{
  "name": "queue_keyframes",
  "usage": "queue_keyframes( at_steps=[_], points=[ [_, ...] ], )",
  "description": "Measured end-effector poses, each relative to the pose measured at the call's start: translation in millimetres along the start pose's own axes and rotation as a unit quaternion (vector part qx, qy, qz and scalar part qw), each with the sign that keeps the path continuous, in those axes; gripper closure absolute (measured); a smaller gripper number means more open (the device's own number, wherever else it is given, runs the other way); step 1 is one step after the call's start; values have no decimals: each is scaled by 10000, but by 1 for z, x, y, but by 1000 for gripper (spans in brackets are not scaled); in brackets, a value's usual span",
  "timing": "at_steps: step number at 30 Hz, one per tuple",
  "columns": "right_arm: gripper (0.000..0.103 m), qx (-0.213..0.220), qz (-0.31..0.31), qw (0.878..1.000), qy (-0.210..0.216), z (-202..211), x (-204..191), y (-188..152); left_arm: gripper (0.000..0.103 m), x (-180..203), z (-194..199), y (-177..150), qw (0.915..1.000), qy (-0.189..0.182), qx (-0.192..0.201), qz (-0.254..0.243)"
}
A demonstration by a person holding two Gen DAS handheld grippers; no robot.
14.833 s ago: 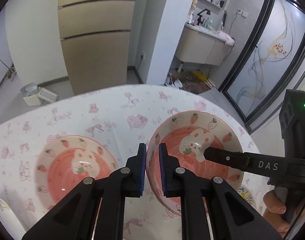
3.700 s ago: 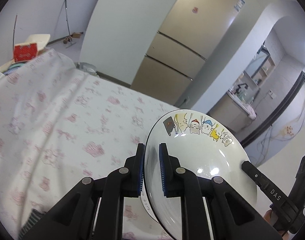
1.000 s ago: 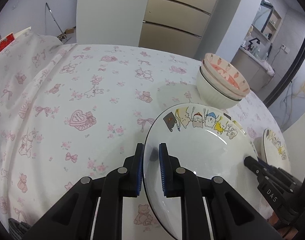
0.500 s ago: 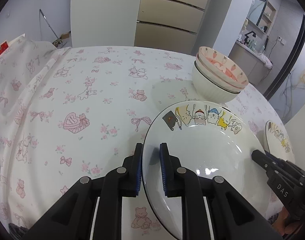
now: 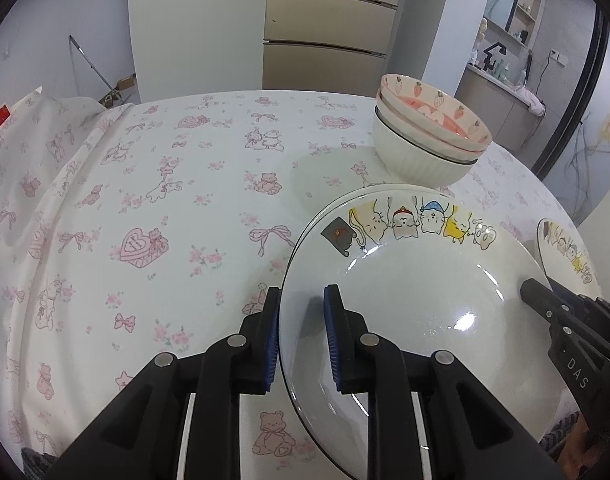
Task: Organize plates and bowls
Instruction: 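Carry the gripped white plates with both tools and stack them together, then lower the stacked plates and open both tools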
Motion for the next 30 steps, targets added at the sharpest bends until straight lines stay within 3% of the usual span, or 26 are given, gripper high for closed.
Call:
queue_keyframes(
  at_steps=[14,17,19,22,27,30],
  points=[
    [76,5,170,9998,-67,-3,-6,-3,74,3,-1,0,10000,56,33,-58],
    [74,25,137,9999,-7,-2,-5,-2,57,5,2,1,9999,49,99,-90],
    [74,31,113,9999,14,-2,-5,-1,43,6,7,3,9996,46,248,-106],
    [74,41,74,10000,53,-3,-5,0,32,5,15,6,9990,59,434,-68],
    [64,228,-77,9993,289,3,-4,5,32,0,37,14,9948,-160,998,128],
    [61,509,-143,9983,262,10,-4,11,32,0,58,19,9887,-66,1495,81]
  ],
)
Point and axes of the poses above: each gripper's, at about its wrist camera, not at the fingertips, and z roughly against the way its jaws point, x to its right, y to its top, the point moved 4 cm from there along -z, roughly the way its jaws point, and after that the axes turned 5 degrees about -z, right-handed, at the moved point
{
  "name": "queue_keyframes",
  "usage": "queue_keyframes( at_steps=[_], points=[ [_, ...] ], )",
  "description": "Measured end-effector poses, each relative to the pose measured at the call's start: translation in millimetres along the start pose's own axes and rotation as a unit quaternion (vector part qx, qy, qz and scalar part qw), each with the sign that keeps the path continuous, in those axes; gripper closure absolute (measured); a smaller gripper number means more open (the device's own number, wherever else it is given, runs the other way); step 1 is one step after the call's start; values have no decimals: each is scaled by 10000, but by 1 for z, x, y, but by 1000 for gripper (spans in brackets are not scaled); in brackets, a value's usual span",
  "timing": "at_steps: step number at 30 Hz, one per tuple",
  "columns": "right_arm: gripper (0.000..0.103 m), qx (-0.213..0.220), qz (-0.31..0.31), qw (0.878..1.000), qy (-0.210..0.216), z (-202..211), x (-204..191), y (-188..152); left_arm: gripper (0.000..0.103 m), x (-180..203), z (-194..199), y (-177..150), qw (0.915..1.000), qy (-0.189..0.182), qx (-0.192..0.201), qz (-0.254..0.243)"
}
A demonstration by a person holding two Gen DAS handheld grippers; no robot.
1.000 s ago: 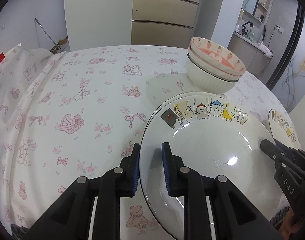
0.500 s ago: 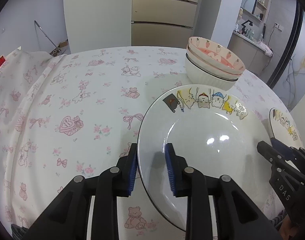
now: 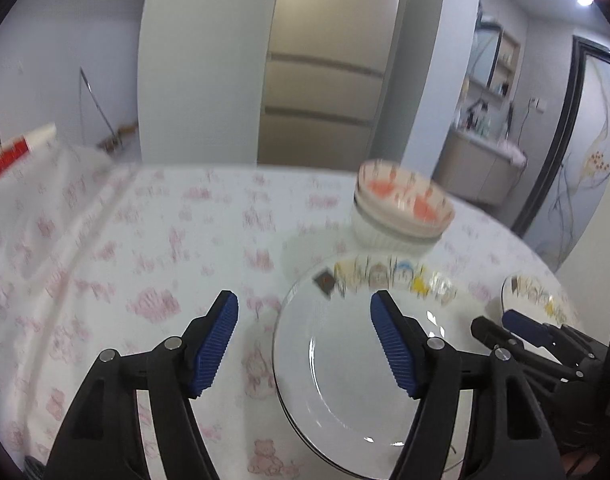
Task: Organize plates and bowls
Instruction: 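Lower the stacked plates and open both tools, then raise both open tools and move them to another white plate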
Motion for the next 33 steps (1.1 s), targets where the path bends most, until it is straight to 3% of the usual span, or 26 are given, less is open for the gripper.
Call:
queue_keyframes(
  at_steps=[2,4,6,8,11,14,16,18,20,25,33],
  points=[
    [49,210,-15,9998,-73,6,1,3,28,3,12,6,9994,38,346,-90],
    [44,478,-40,9988,-125,14,2,8,21,5,22,10,9981,-80,598,-111],
    [40,755,-53,9968,-248,23,3,13,19,9,34,15,9952,-265,929,-169],
    [28,1013,-72,9942,-357,33,6,17,19,13,45,19,9924,-239,1176,-273],
    [20,1340,-82,9902,-386,54,12,21,11,17,63,21,9867,-229,1579,-307],
    [5,1772,-51,9833,-413,83,20,26,10,23,83,23,9802,-373,1917,-328],
    [0,2122,-37,9761,-475,105,27,28,10,30,98,25,9750,-481,2132,-394],
    [0,2453,-64,9677,-584,130,37,31,10,40,114,29,9706,-558,2296,-461],
    [0,2663,-105,9620,-598,150,47,33,0,51,131,34,9655,-596,2488,-490],
    [0,2857,-240,9564,-551,178,69,37,0,80,172,45,9509,-695,2959,-578],
    [0,3069,-469,9474,-773,204,113,32,0,132,181,60,9532,-1030,2731,-791]
  ],
)
Point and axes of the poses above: each gripper's, at about its wrist camera, not at the fingertips, and z roughly against the way its jaws point, x to its right, y to its top, the point moved 4 cm from there along -z, roughly the way its jaws point, and after that the axes turned 5 degrees about -z, right-handed, at the moved point
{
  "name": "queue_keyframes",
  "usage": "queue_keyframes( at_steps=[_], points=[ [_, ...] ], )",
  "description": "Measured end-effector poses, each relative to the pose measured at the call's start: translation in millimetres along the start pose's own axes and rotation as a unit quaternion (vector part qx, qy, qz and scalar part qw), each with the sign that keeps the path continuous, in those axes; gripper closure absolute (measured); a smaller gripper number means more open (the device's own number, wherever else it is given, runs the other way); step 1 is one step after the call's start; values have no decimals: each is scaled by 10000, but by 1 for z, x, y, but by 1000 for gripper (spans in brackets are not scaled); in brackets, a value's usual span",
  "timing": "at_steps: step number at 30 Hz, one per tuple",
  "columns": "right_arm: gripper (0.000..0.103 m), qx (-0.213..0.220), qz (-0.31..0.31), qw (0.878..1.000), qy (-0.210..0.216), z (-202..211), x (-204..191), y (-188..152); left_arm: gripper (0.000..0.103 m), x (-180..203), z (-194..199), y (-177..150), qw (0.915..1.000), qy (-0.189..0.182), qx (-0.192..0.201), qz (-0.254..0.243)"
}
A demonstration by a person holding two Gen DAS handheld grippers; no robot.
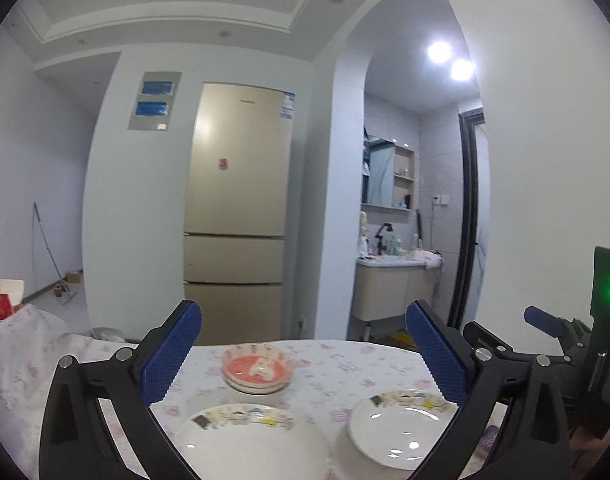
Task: Organize plates and bowls
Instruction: 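Raise both open tools and move them to another white plate, then lower both tools onto the white plate rim and close them on it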
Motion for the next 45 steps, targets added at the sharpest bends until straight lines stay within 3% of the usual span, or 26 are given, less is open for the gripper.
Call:
queue_keyframes(
  at_steps=[7,12,15,19,22,27,29,32,33,34,35,38,42,45],
  points=[
    [0,-295,-608,9977,-19,-13,53,-2,0,49,-36,-2,9985,-187,-482,185],
    [0,-897,-993,9907,231,-30,87,-19,0,62,-67,-30,9939,-7,-935,584],
    [0,-1355,-1398,9790,606,-46,103,-37,0,68,-96,-58,9845,-60,-1619,666],
    [0,-1748,-1866,9648,607,-67,124,-63,0,77,-125,-93,9684,-92,-2366,783],
    [1,-2095,-1988,9553,641,-86,130,-79,3,79,-135,-120,9586,-113,-2693,916],
    [18,-2788,-2336,9295,607,-121,132,-112,24,80,-153,-159,9319,-419,-3359,1303],
    [27,-2946,-2461,9223,444,-130,136,-125,26,81,-157,-168,9257,-421,-3517,1331],
    [33,-3115,-2697,9108,243,-143,144,-139,40,82,-166,-179,9174,-337,-3753,1278],
    [35,-3176,-2743,9074,220,-146,145,-142,51,82,-168,-183,9144,-340,-3824,1281],
    [43,-3238,-2757,9048,217,-148,145,-144,65,83,-170,-187,9119,-317,-3906,1220],
    [54,-3354,-2750,9006,273,-151,144,-149,69,86,-172,-193,9087,-330,-4016,1085],
    [65,-3614,-2734,8909,304,-158,140,-162,70,89,-173,-195,9154,-265,-3921,872],
    [70,-3628,-2741,8902,281,-157,142,-167,70,89,-175,-195,9146,-233,-3951,826],
    [76,-3630,-2776,8892,234,-157,145,-169,77,87,-176,-192,9119,-364,-3987,903]
  ],
)
Point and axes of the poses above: each gripper's, at about its wrist camera, not at the fingertips, and z roughly against the way its jaws point, x to its right, y to its top, the point moved 4 cm from there along -z, roughly the way its jaws point, and after that the axes turned 5 degrees about -z, right-handed, at the moved point
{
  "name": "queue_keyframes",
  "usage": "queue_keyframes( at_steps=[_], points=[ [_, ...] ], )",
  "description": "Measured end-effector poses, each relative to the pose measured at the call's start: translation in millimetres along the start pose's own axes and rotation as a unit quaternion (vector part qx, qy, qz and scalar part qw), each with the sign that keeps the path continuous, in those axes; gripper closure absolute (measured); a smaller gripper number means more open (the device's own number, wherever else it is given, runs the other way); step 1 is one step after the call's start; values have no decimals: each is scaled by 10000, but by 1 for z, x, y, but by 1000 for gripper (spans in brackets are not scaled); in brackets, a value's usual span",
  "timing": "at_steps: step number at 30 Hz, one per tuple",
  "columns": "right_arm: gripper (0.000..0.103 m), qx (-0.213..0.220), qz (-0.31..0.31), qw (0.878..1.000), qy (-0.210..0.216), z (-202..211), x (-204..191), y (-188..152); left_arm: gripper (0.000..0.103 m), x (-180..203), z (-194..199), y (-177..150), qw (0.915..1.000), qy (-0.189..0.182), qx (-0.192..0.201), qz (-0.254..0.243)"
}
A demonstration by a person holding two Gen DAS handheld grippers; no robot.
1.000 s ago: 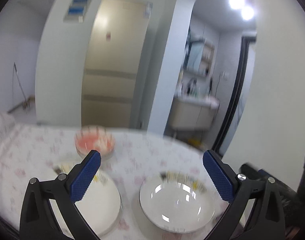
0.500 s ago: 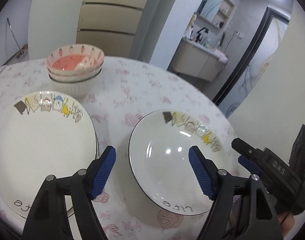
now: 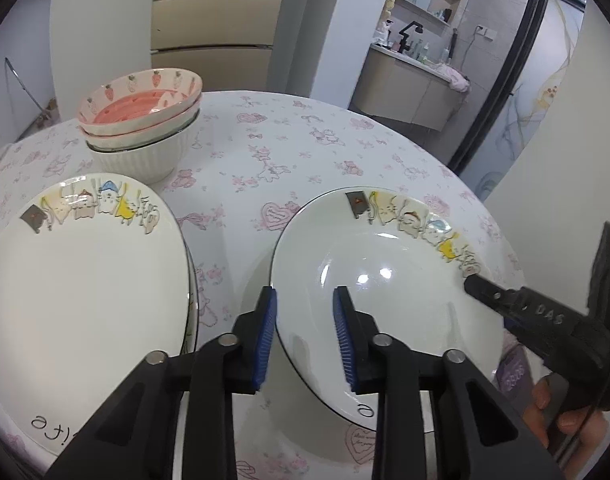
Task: Organize plates and bowls
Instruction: 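Lower both tools onto the white plate rim and close them on it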
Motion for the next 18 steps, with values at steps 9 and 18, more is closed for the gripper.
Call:
queue_keyframes(
  at_steps=[9,18],
  points=[
    [92,168,-38,9997,-186,-1,5,-3,81,-5,13,-3,9982,-384,-318,320],
    [91,248,82,9993,-273,-1,3,-4,81,-23,4,-16,9953,-100,-624,740]
  ],
)
Point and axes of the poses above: each gripper's, at about its wrist camera, not at the fingertips, and z roughly against the way its jaws point, x to its right, y to its top, the point moved 4 cm from there along -z, roughly the way its jaws point, and after that the axes turned 5 degrees about -z, right-handed, at the moved point
